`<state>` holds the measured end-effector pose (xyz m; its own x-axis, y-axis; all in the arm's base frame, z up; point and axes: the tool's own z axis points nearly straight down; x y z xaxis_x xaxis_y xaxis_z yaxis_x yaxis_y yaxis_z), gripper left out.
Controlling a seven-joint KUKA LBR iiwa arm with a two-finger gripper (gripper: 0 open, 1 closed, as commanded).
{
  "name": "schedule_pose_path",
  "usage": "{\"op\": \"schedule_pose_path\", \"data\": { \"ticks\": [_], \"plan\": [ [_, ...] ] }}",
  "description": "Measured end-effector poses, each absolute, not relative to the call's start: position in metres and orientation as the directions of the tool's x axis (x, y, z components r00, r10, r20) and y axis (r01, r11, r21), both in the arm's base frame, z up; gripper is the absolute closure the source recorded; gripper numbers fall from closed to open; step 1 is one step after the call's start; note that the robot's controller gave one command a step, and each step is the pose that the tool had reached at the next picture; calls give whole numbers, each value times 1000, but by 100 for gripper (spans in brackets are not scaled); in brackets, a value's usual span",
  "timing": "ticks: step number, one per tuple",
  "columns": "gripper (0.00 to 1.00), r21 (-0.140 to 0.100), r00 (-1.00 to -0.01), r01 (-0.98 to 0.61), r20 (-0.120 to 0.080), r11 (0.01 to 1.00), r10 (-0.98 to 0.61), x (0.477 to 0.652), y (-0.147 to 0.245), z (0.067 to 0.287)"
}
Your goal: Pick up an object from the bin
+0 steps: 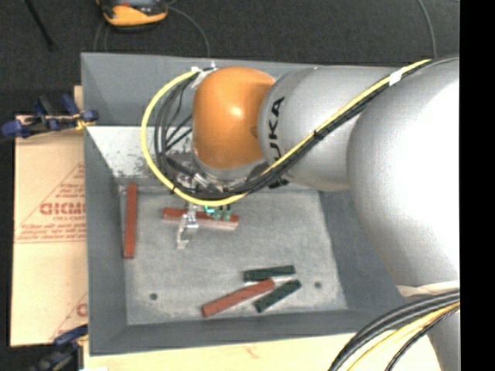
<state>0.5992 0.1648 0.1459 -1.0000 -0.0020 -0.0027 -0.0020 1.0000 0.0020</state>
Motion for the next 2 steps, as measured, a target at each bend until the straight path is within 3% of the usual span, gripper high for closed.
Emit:
{"op": "schedule_pose_path", "data": {
  "ticks": [1, 2],
  "plan": [
    [100, 4, -971, -239, -5, 971, -239, 659, 133, 80],
    [100, 5, -971, -237, -5, 971, -237, 659, 133, 80]
  ]
}}
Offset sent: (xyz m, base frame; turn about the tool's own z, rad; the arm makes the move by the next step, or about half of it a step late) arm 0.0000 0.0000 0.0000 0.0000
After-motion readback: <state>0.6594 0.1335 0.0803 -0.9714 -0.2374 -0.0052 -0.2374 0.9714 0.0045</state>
